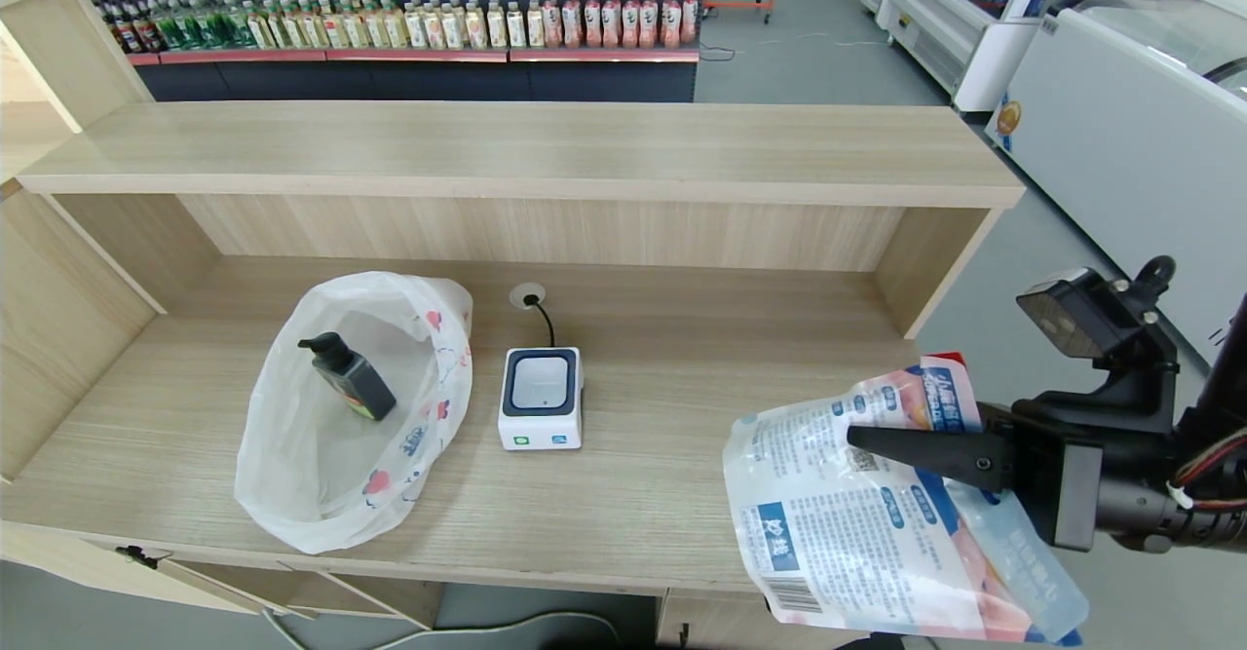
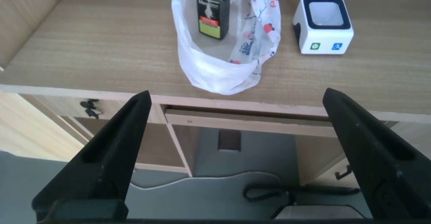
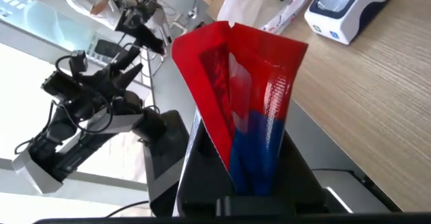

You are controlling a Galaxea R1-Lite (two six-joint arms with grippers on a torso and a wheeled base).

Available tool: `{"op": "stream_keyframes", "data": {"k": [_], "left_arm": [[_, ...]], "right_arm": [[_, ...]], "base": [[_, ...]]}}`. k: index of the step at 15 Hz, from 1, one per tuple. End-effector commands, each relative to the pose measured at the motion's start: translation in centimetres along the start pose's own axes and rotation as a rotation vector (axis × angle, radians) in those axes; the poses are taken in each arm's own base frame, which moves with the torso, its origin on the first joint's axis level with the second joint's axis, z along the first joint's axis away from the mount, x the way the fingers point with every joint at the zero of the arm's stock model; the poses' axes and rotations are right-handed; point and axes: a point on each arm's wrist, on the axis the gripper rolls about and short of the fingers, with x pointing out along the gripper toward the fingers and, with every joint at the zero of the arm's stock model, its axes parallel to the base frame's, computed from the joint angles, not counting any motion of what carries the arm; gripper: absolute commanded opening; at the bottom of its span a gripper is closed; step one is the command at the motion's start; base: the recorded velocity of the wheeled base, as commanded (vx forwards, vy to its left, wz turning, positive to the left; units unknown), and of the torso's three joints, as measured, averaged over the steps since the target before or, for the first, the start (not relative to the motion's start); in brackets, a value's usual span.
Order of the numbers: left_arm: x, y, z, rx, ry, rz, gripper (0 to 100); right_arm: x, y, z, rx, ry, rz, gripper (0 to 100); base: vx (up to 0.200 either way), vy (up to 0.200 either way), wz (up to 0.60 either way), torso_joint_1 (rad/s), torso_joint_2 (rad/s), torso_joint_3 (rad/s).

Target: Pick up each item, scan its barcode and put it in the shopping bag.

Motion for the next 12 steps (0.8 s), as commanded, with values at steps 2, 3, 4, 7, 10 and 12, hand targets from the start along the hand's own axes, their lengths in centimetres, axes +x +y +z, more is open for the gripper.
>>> {"op": "stream_keyframes", "data": {"k": [2,3,4,7,10,12], "left_arm": [[0.0,0.0,0.0,0.0,0.0,0.0,100],[0.0,0.0,0.0,0.0,0.0,0.0,100],[0.0,0.0,0.0,0.0,0.0,0.0,100],[0.0,0.0,0.0,0.0,0.0,0.0,100],[0.0,0.0,0.0,0.0,0.0,0.0,100],[0.0,0.0,0.0,0.0,0.0,0.0,100]], "right_arm": [[0.12,-0.05,0.05,-0.002,0.001,0.003,0],[0.12,-0.05,0.05,-0.002,0.001,0.003,0],[0.14,-0.07,0.04,-0.002,0.001,0.003,0],[0.23,-0.09,0.25,-0.009,-0.004,0.007,0],[0.33,-0.14,0.32,-0.016,-0.006,0.01,0],[0.18,0.05,0.45,-0.033,-0.013,0.009,0]], "base": [[0.0,0.0,0.0,0.0,0.0,0.0],[0.0,0.0,0.0,0.0,0.0,0.0],[0.0,0.0,0.0,0.0,0.0,0.0],[0.0,0.0,0.0,0.0,0.0,0.0],[0.0,0.0,0.0,0.0,0.0,0.0],[0.0,0.0,0.0,0.0,0.0,0.0]]}}
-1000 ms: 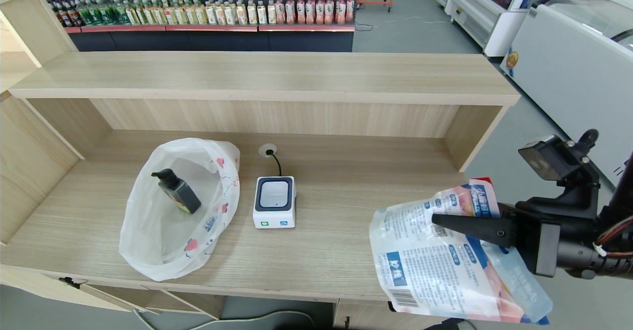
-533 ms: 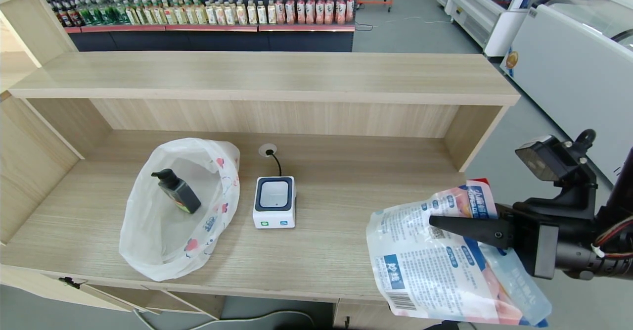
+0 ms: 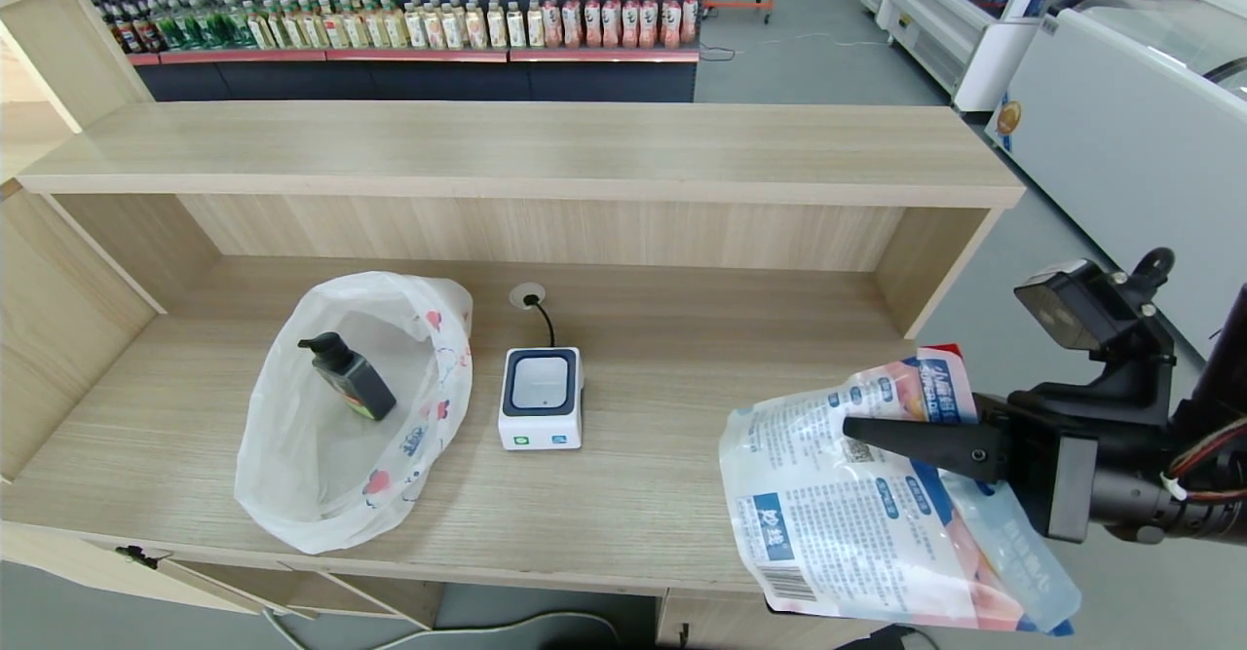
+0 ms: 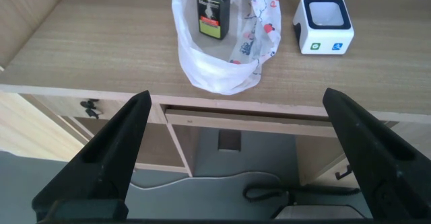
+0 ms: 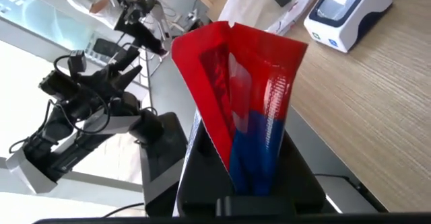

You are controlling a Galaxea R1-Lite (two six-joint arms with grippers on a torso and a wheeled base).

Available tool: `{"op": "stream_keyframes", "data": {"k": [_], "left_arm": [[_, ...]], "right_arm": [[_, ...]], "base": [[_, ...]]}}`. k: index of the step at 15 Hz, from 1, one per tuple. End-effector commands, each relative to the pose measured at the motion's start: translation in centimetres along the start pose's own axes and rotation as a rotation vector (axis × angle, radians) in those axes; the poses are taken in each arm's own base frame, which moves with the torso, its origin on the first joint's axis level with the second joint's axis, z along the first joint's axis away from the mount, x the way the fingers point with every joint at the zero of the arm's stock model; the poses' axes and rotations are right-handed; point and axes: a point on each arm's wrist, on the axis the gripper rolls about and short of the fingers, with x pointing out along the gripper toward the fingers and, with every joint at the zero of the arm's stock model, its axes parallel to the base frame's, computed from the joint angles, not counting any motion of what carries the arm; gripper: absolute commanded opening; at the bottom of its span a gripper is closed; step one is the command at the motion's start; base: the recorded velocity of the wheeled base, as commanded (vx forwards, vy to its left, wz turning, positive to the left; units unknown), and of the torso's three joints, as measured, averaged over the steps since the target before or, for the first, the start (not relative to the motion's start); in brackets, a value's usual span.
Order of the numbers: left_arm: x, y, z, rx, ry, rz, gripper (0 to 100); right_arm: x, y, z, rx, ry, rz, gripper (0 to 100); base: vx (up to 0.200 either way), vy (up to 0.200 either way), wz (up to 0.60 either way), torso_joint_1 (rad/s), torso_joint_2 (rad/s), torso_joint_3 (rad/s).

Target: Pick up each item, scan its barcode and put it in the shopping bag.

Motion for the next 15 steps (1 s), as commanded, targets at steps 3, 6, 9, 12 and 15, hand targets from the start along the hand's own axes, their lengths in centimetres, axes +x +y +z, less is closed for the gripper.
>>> {"op": "stream_keyframes", "data": {"k": [3,6,9,12,15], "left_arm": [[0.0,0.0,0.0,0.0,0.001,0.0,100],[0.0,0.0,0.0,0.0,0.0,0.0,100],[0.0,0.0,0.0,0.0,0.0,0.0,100],[0.0,0.0,0.0,0.0,0.0,0.0,100],[0.0,0.0,0.0,0.0,0.0,0.0,100]], "right_arm": [[-0.5,-0.4,1.2,-0.248,-0.046,-0.032,0],[-1.8,0.1,0.4,-0.568,-0.047,-0.216,0],[-3.0,-0.5,0.0,-0.885,0.044,-0.334,0],[-3.1,-1.2,0.2,-1.115,0.093,-0.355,0],[-3.2,-1.0,0.8,-1.201,0.086,-0.376,0]], "base": [[0.0,0.0,0.0,0.0,0.0,0.0],[0.0,0.0,0.0,0.0,0.0,0.0],[0.0,0.0,0.0,0.0,0.0,0.0],[0.0,0.0,0.0,0.0,0.0,0.0],[0.0,0.0,0.0,0.0,0.0,0.0]]}}
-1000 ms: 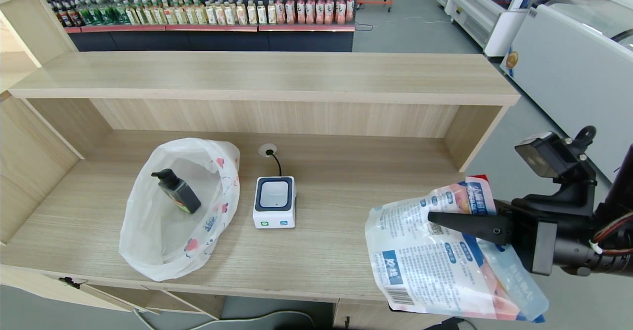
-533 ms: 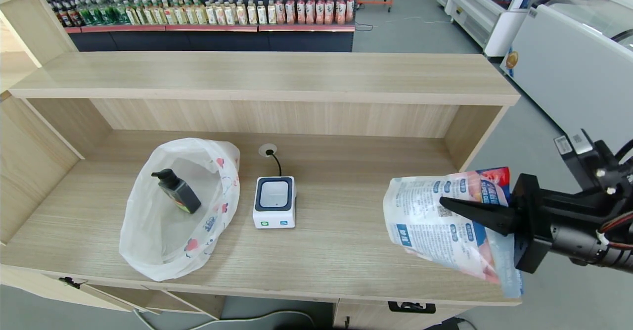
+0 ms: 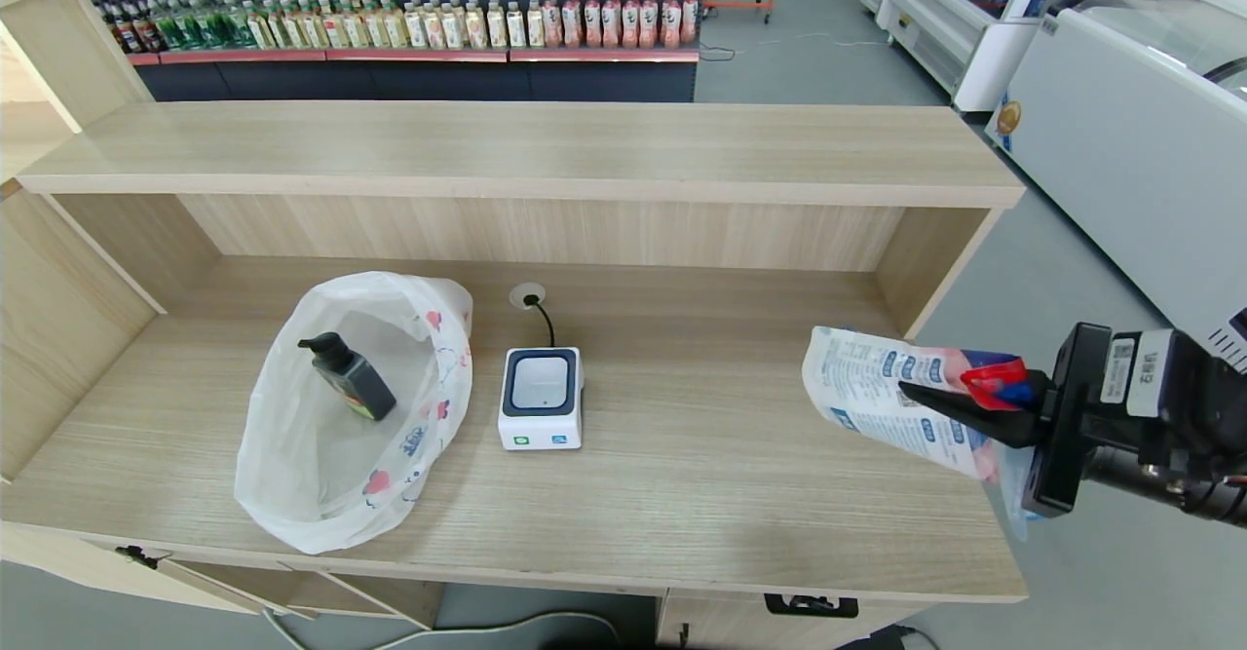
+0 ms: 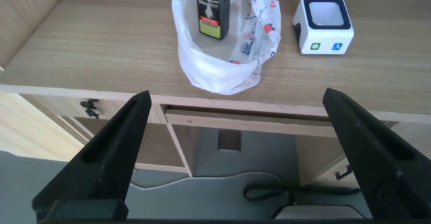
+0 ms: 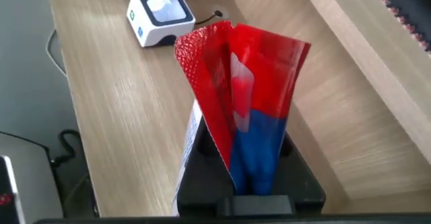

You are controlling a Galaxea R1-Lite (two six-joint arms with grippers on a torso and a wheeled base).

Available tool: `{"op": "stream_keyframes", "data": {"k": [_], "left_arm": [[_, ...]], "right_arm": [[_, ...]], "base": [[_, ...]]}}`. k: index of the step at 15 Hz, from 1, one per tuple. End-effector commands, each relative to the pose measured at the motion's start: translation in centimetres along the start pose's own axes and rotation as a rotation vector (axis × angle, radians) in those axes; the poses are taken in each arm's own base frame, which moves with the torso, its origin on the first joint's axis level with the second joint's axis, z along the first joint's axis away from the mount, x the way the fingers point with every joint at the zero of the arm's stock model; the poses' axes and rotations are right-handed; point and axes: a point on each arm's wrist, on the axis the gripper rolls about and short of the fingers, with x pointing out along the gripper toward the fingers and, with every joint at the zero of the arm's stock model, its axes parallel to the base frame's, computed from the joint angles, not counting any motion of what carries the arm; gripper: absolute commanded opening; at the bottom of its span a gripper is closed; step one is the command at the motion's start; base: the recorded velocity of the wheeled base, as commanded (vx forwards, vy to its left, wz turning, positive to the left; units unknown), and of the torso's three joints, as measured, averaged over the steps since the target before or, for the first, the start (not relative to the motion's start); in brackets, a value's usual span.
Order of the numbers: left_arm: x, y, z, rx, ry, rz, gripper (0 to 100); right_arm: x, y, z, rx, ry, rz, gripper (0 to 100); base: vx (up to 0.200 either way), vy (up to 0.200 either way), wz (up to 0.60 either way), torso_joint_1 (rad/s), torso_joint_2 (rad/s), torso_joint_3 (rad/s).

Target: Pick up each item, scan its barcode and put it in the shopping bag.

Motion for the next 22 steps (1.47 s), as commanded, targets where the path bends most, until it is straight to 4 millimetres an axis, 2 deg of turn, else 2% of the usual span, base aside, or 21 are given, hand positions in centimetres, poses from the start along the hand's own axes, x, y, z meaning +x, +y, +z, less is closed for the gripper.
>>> {"op": "stream_keyframes", "data": {"k": [1,6,14,22], "left_arm": [[0.0,0.0,0.0,0.0,0.0,0.0,100],[0.0,0.0,0.0,0.0,0.0,0.0,100],[0.0,0.0,0.0,-0.003,0.0,0.0,100],[0.0,0.0,0.0,0.001,0.0,0.0,100]], "right_arm": [[0.1,-0.1,-0.1,-0.071,0.005,-0.003,0],[0.0,-0.6,-0.2,-0.332,0.04,-0.036,0],[-1.6,-0.5,1.4,-0.391,0.025,-0.084,0],[-1.5,-0.7,1.4,-0.382,0.024,-0.083,0]], "base": [[0.0,0.0,0.0,0.0,0.0,0.0],[0.0,0.0,0.0,0.0,0.0,0.0],[0.0,0.0,0.0,0.0,0.0,0.0],[0.0,0.2,0.0,0.005,0.0,0.002]]}}
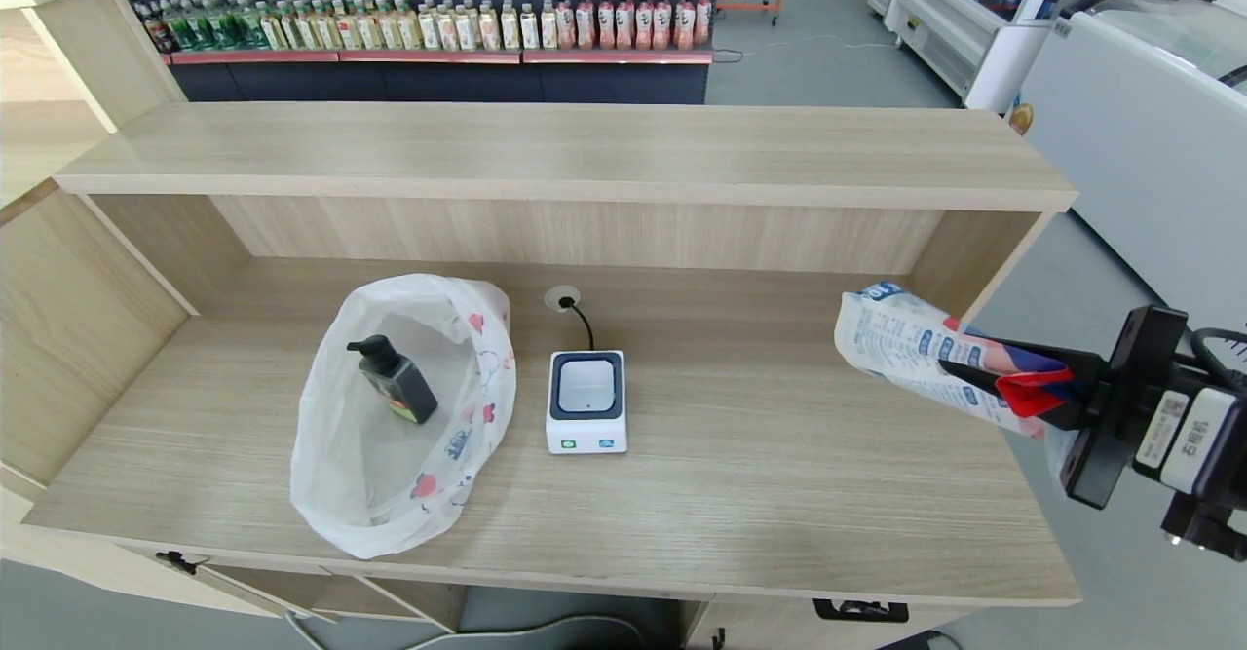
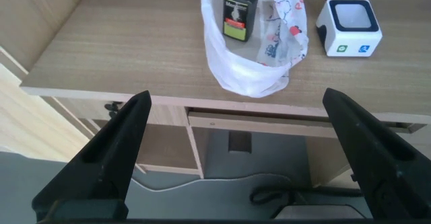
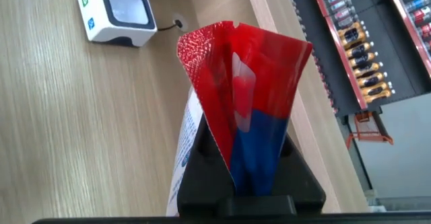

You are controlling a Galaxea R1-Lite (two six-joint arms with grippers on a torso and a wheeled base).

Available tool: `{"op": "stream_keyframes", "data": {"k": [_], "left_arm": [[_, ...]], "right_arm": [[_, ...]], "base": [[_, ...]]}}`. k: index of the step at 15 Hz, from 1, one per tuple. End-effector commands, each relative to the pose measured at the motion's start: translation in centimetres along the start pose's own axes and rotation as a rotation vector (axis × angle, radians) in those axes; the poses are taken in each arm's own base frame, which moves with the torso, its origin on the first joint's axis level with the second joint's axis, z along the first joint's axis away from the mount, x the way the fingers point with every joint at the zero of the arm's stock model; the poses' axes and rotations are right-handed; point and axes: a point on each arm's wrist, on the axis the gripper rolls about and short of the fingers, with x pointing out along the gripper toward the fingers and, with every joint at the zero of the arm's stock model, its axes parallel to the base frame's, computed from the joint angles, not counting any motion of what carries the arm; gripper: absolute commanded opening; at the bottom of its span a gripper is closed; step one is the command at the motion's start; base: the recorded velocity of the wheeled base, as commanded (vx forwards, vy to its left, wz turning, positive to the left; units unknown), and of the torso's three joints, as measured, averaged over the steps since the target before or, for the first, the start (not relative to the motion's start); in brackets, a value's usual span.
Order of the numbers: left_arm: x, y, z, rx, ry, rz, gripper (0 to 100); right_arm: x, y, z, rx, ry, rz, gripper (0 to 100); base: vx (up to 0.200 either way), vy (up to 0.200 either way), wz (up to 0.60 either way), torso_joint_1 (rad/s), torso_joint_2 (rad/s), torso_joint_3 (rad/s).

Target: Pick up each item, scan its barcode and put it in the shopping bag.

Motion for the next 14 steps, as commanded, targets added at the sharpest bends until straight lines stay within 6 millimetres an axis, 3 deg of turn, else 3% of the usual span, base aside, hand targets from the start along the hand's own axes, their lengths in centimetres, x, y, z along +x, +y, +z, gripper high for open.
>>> {"op": "stream_keyframes", "data": {"k": [1,4,8,10,14], "left_arm": [[0.0,0.0,0.0,0.001,0.0,0.0,100],[0.0,0.0,0.0,0.003,0.0,-0.001,100],[0.0,0.0,0.0,0.003,0.0,-0.001,100],[0.0,0.0,0.0,0.001,0.0,-0.001,100],[0.0,0.0,0.0,-0.002,0.0,0.0,100]], "right_arm": [[0.5,0.0,-0.4,0.013,0.002,0.01,0],[2.1,-1.2,-1.5,0.074,0.008,0.001,0],[6.1,-2.0,-4.3,0.12,-0.029,0.044,0],[6.6,-1.3,-5.0,0.133,-0.035,0.075,0],[5.4,0.0,-6.5,0.167,0.024,0.099,0]], "base": [[0.0,0.2,0.0,0.002,0.0,0.002],[0.0,0.2,0.0,0.002,0.0,0.006],[0.0,0.2,0.0,0.001,0.0,-0.001],[0.0,0.2,0.0,0.002,0.0,0.002],[0.0,0.0,0.0,0.0,0.0,0.0]]}}
